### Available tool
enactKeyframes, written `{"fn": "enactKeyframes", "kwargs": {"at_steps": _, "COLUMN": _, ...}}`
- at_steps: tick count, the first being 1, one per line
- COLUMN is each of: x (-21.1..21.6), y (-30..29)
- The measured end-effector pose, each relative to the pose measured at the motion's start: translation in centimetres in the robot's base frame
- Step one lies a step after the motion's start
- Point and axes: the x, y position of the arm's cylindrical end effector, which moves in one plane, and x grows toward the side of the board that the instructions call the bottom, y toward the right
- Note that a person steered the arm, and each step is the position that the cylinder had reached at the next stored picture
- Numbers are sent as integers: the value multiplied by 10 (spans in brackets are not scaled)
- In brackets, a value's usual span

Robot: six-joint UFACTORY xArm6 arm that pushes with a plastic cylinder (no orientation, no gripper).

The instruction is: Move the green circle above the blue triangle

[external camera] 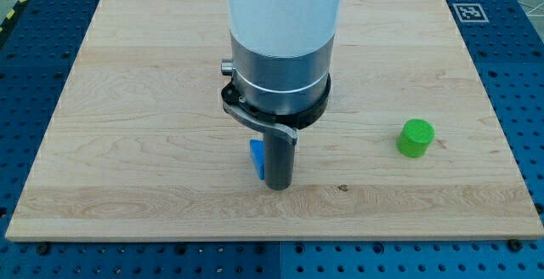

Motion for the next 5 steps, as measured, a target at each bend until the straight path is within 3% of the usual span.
{"fn": "enactKeyframes", "kwargs": {"at_steps": 5, "x": 7, "y": 43}}
